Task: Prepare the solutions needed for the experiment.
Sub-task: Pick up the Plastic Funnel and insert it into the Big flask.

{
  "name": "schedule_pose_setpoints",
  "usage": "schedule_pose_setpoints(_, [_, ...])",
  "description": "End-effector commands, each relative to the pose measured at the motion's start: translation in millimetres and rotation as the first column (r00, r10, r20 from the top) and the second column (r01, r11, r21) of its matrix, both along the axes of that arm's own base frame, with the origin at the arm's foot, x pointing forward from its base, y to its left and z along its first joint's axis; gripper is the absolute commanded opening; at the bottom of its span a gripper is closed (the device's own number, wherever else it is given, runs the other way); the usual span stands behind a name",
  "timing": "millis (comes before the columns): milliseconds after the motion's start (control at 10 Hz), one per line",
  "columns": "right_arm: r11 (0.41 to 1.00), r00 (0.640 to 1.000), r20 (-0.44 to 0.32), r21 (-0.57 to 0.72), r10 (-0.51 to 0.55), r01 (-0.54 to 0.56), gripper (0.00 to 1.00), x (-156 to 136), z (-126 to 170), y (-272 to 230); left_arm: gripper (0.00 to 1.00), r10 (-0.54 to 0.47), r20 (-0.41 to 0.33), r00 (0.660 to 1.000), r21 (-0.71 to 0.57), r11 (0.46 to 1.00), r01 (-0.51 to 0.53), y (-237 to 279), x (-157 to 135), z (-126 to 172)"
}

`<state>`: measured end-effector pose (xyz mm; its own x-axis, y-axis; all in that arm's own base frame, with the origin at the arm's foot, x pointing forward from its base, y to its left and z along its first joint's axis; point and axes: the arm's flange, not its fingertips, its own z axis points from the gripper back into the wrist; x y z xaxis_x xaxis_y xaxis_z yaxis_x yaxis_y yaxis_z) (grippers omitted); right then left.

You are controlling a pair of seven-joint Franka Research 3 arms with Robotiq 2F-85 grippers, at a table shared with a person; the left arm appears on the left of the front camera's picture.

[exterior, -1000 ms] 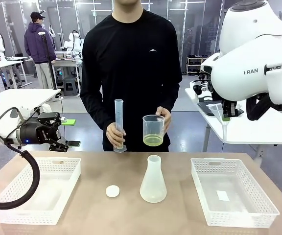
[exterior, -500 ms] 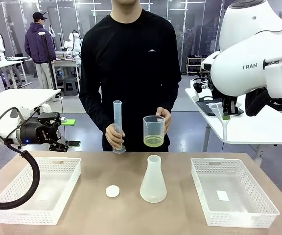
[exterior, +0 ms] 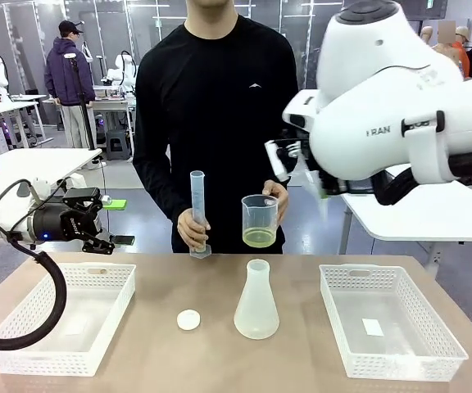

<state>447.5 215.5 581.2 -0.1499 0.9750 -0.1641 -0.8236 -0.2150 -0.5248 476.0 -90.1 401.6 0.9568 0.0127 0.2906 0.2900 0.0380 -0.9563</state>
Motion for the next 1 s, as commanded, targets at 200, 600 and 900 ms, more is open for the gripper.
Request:
schedule_pose_setpoints(200, [0.966, 0.971, 0.037, 0.093, 0.238, -0.241, 0.06, -23.9, 6.0, 35.0, 1.0, 0.0, -0.001, 1.0, 0.001, 1.0, 0.0, -0.4, 0.3, 0.7])
schedule_pose_setpoints(600, [0.947, 0.955, 0.021, 0.126, 0.295, -0.295, 0.06, -61.4, 2.5, 48.9, 1.0, 0.0, -0.001, 1.0, 0.001, 1.0, 0.0, -0.4, 0.3, 0.7])
schedule_pose_setpoints(900, [0.934, 0.943, 0.03, 0.136, 0.33, -0.331, 0.06, -75.7, -2.7, 54.6, 1.0, 0.0, -0.001, 1.0, 0.001, 1.0, 0.0, -0.4, 0.3, 0.7])
